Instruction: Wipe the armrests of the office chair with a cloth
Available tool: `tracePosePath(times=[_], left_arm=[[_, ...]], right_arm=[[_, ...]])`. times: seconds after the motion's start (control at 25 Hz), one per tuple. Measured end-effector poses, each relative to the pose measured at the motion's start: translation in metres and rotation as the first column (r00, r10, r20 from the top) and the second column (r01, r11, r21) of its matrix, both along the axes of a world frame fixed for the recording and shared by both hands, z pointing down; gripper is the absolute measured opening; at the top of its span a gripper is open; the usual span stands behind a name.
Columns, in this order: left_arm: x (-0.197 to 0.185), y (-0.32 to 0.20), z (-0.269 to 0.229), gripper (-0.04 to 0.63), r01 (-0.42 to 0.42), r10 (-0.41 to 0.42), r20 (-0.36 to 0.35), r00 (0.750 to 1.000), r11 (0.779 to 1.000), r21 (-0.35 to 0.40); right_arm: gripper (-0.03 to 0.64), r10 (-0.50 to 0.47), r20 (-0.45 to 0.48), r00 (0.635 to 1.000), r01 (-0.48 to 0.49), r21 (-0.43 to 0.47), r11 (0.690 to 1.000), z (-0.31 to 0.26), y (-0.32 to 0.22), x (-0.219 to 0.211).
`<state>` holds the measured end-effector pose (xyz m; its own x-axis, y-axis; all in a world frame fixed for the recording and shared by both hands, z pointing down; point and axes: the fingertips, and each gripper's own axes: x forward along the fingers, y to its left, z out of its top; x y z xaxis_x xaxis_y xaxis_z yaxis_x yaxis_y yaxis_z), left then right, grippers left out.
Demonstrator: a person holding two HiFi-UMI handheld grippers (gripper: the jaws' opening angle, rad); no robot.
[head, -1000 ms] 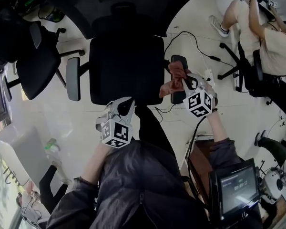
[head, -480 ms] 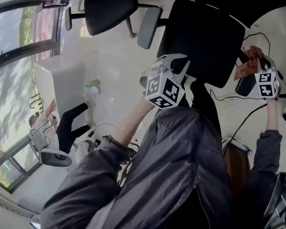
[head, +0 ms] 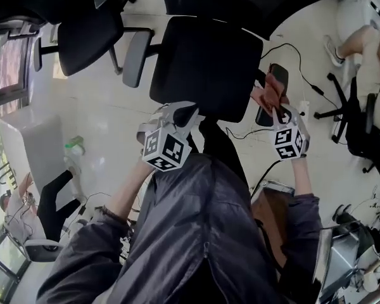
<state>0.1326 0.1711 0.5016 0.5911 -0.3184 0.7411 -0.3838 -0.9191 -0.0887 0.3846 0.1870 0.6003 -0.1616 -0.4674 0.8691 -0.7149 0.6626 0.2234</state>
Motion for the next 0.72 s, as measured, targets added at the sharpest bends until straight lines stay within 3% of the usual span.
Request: tracePosePath(times=[0.2,0.4,0.72], left_arm=[[0.039,0.011,0.009,0.017,-0.089,0.089,-0.033,0.996,0.996,-0.01],[0.057,0.019,0.006,0.017,-0.111,0.109,-0.055,0.993,0.994,-0.025],[0.049,0.013,0.008,0.017,-0.086,0.085,-0.032,0.996,0.996,-0.033]], right_arm=[[0.04,-0.019,0.022,1.0,0.02,-0.061,0.998,-0.002,0.049,-0.016],[0.04,-0.056,0.047,0.997,0.06,-0.096,0.994,-0.005,0.072,-0.016],[0.04,-0.055,-0.015,0.998,0.055,-0.031,0.998,0.004,-0.022,0.018]])
